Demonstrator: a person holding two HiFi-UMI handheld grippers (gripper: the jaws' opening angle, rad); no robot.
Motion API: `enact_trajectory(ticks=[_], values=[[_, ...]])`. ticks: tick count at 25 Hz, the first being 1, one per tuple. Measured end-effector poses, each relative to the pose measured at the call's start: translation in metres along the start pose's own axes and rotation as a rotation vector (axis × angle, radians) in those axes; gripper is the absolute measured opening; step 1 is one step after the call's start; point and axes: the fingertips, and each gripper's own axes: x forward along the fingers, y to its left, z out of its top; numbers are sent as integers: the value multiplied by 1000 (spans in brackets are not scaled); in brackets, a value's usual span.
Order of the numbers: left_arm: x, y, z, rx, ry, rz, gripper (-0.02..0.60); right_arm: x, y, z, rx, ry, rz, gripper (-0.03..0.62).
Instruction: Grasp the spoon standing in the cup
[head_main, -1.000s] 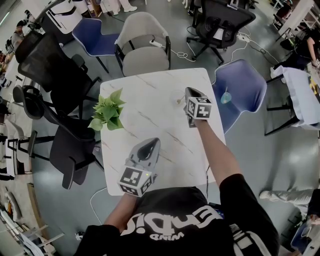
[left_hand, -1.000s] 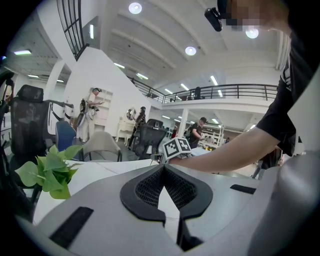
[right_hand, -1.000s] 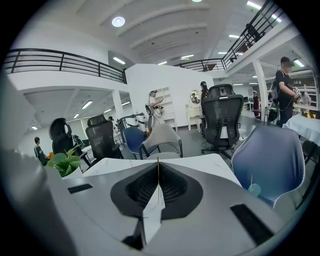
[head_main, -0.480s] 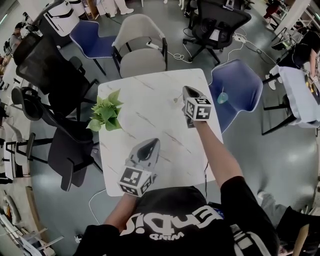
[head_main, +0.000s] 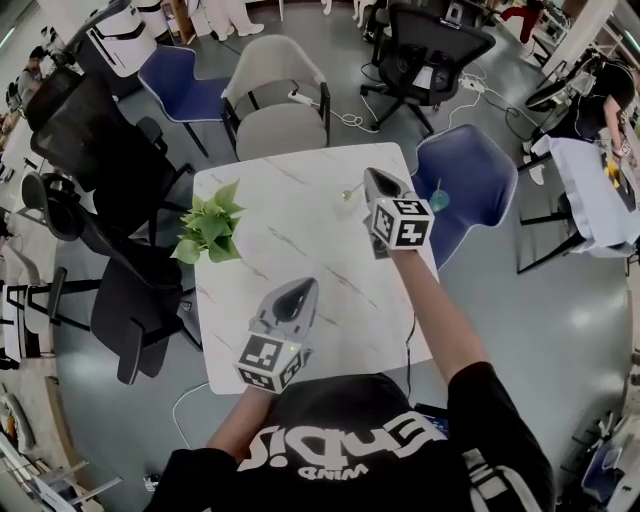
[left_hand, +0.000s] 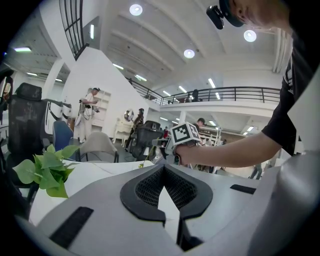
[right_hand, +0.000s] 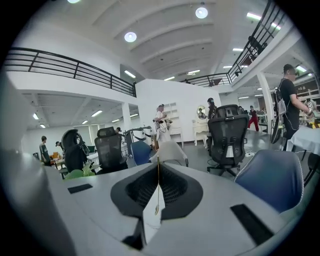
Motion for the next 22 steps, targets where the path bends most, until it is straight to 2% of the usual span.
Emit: enact_trajectory(ticks=[9,17,22], values=[[-1,-3,-1,0,-6,-3,14,-57,27,43,-37,-107,56,14],[-2,-7,-1,5,-6,-4,14,-118,45,46,-29,-156,91,14],[-3,-8,-2,6,-5,-4,14,-157,47,44,-4,-190,82,14]])
